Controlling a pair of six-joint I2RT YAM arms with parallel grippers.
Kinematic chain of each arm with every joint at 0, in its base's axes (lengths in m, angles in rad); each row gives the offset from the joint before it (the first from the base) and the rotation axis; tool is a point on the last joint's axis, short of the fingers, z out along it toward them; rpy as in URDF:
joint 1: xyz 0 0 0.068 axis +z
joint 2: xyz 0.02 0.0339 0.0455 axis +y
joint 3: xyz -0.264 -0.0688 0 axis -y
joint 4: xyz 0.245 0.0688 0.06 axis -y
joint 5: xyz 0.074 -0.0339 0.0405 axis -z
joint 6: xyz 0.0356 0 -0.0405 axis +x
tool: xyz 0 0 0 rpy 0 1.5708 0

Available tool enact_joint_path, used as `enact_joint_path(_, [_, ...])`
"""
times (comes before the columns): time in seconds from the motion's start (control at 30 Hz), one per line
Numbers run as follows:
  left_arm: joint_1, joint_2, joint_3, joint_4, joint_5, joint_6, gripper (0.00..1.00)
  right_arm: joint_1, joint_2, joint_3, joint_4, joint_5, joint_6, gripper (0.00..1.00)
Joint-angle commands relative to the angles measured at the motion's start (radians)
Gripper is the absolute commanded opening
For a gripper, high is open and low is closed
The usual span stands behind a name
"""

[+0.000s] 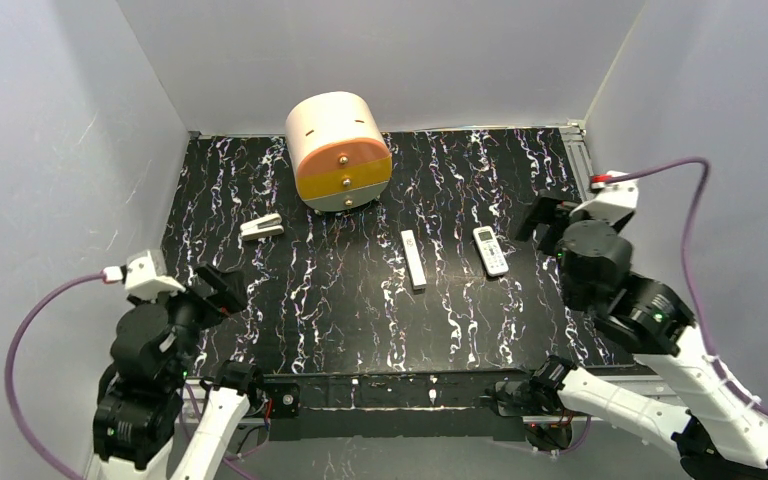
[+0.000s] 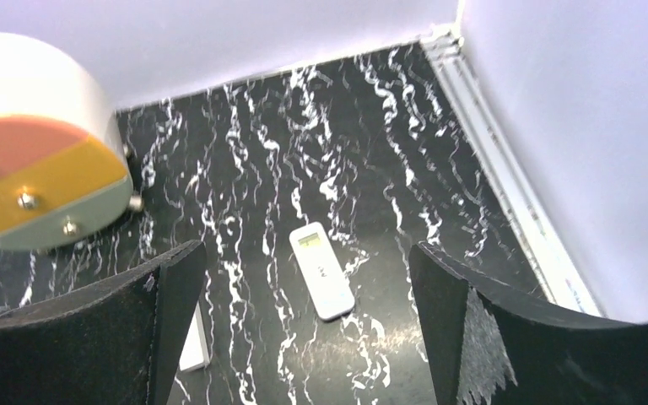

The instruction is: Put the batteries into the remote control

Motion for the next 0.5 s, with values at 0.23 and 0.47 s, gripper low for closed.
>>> enact_joint_path(0.23, [0.005,-0.010,0.146,-0.095,-0.107,0.085,0.98,0.001,-0.038,0.272,-0.082,0.097,-0.122,0.99])
enact_joint_path(0.47, [0.005,0.004,0.157,-0.096,-0.140,0.082,0.98,0.001,-0.055,0.275,-0.068,0.094,-0.130,0.99])
